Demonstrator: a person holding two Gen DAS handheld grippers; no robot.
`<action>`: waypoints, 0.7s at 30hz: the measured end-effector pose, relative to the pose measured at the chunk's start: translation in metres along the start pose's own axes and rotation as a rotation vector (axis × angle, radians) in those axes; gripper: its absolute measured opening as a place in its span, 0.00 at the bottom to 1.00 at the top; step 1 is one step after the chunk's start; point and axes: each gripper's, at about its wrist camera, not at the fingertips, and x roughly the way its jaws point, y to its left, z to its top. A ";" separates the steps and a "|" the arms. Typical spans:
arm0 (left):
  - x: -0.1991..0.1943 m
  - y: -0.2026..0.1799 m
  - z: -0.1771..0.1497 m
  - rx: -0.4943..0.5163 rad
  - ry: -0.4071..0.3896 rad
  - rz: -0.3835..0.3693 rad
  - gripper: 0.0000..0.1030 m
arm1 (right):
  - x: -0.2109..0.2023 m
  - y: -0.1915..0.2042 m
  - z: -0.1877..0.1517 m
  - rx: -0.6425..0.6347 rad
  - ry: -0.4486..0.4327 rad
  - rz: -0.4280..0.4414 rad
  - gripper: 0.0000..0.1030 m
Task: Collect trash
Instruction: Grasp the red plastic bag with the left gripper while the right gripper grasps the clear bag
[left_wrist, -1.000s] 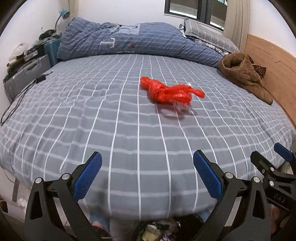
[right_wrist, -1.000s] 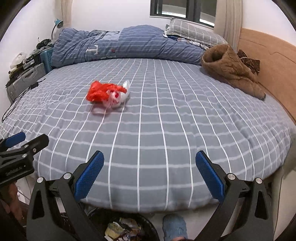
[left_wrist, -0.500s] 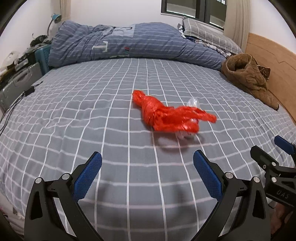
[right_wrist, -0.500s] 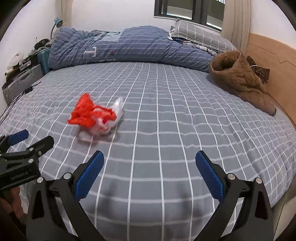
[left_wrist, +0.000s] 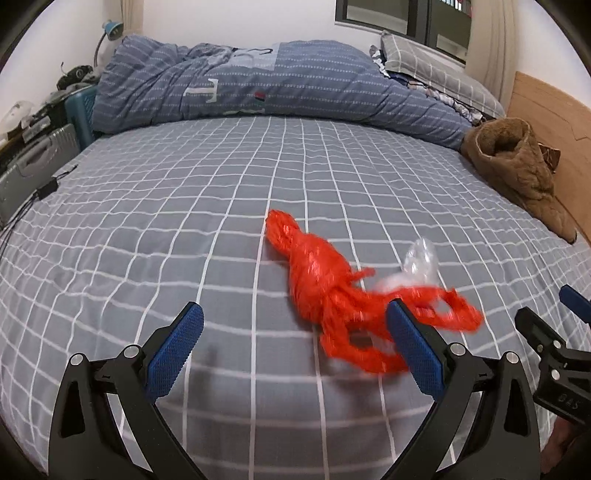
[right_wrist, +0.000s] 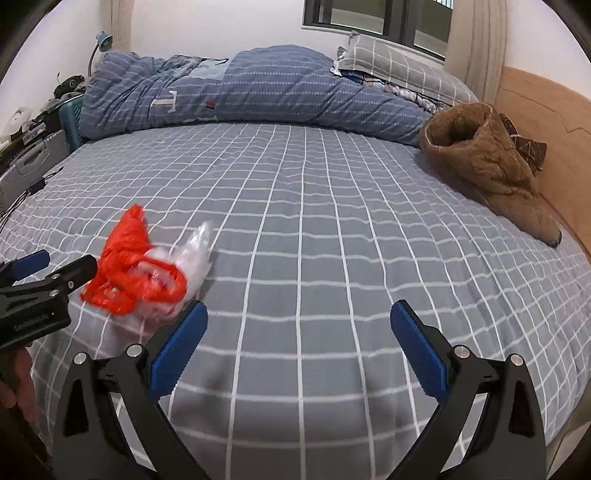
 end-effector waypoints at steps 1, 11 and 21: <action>0.004 -0.001 0.003 0.002 0.002 -0.001 0.94 | 0.003 -0.001 0.003 0.003 -0.002 -0.001 0.93; 0.048 -0.003 0.014 -0.057 0.086 -0.049 0.94 | 0.023 -0.009 0.017 0.044 0.009 0.031 0.93; 0.078 0.001 0.015 -0.092 0.190 -0.169 0.44 | 0.033 0.002 0.011 0.022 0.045 0.059 0.92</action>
